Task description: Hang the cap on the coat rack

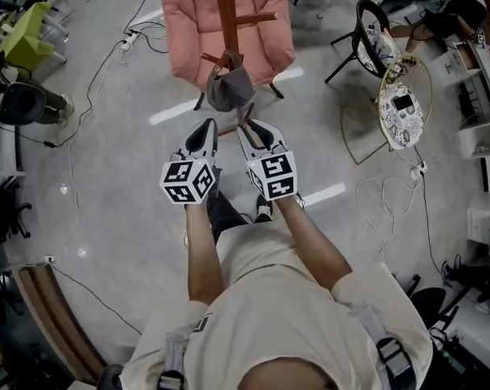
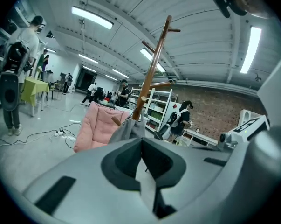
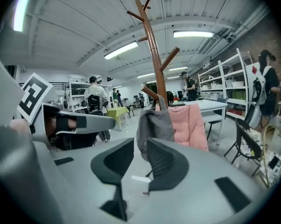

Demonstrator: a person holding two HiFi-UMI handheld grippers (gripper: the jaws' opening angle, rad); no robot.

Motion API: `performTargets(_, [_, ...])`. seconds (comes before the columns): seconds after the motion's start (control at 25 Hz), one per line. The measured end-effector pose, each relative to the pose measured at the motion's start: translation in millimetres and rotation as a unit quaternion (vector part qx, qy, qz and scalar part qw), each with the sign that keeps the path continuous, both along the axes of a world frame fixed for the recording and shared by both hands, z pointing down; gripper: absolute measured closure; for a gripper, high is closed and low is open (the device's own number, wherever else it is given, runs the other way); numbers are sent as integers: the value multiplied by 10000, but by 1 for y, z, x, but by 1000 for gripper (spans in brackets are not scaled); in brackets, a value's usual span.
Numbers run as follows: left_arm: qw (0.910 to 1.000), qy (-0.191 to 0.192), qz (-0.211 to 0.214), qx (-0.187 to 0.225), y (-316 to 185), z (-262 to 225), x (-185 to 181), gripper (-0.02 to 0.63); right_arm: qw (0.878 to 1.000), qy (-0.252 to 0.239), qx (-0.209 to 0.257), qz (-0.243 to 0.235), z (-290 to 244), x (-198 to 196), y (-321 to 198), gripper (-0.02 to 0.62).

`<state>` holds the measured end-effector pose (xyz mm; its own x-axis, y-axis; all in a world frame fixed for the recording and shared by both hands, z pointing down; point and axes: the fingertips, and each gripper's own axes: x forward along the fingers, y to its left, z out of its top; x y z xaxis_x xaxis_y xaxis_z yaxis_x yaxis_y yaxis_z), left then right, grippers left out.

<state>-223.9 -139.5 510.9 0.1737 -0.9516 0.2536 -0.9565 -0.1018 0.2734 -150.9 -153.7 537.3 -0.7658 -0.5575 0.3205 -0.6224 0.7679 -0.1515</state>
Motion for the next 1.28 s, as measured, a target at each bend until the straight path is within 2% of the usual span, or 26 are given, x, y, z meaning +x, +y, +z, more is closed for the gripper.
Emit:
performTargets(0.12, [9997,-112,-179,119,6,-6,5,598,9999,-103,59,-95,0,13,0,508])
performTargets(0.28, [9994,-260,-198,110,15,-9,11,598,9996,-206,15,-173,1,20,4,514])
performTargets(0.48, [9968,-768,-230,-23,19,-22,1,598,9991,-270,20,-313,-11,4,3,517])
performTargets(0.96, [9952,-949,-203,95,14,-41,-5,598,9976,-459,188,-492,-31,-10,5,557])
performTargets(1.28, [9952,-962,-167,83,19,-37,2,598,9979,-475,69,-433,-24,-1,6,581])
